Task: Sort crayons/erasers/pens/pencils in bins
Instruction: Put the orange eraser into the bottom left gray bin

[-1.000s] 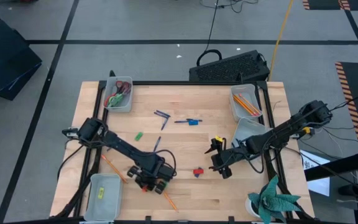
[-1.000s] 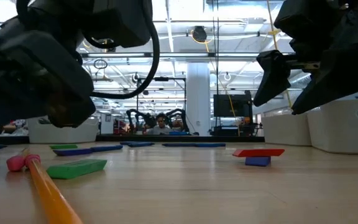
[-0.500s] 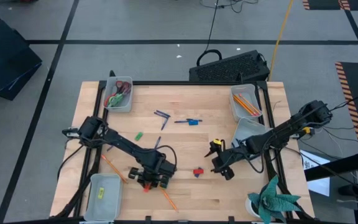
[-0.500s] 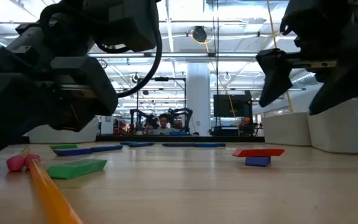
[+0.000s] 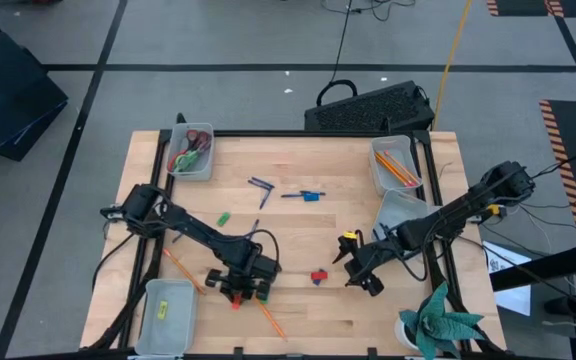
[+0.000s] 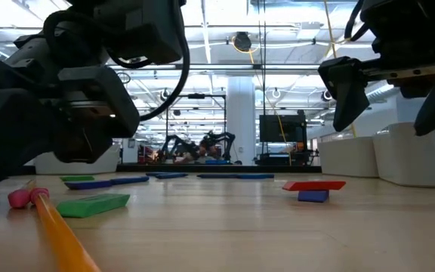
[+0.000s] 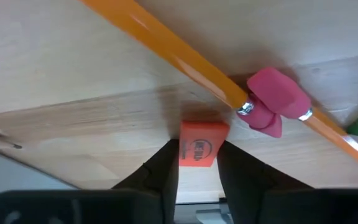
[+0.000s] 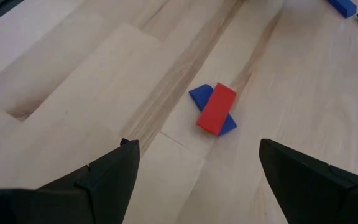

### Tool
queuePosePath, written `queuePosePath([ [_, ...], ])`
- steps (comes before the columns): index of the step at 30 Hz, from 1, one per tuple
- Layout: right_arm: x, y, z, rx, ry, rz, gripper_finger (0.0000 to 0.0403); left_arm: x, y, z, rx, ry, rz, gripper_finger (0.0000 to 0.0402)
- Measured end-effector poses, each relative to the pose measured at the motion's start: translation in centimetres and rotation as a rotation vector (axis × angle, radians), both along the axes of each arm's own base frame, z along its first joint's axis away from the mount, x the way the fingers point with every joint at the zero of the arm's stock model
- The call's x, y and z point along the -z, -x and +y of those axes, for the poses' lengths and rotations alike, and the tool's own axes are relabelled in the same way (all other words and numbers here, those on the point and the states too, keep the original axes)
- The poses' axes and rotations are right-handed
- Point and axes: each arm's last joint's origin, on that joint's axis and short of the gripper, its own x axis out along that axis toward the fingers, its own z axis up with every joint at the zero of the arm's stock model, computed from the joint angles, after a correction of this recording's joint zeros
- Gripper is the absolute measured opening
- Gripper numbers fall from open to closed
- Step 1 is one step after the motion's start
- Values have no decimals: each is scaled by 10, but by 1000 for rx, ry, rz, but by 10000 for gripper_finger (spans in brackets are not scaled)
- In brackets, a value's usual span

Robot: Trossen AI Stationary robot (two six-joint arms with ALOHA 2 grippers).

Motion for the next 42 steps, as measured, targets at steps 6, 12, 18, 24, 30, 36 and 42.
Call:
queuePosePath([
  [6,0,0,0,2,-1,0,325,-1,1,-1,28,3,-12,53],
  [12,0,0,0,2,-1,1,325,-11,-1,-4,80,-17,-25,59],
  [18,0,0,0,27,-18,9,325,-51,3,-8,88,-79,-88,63],
  [24,-1,-1,0,52,-43,6,325,-108,40,-22,74,-88,-80,64],
  [30,-5,-5,0,82,-29,-72,325,-151,93,-35,70,-119,16,64],
  [36,-14,-9,9,142,-28,-179,325,-144,127,-43,154,-173,87,65],
  [42,-38,-11,38,141,18,-241,325,-88,140,-49,175,-84,61,65],
])
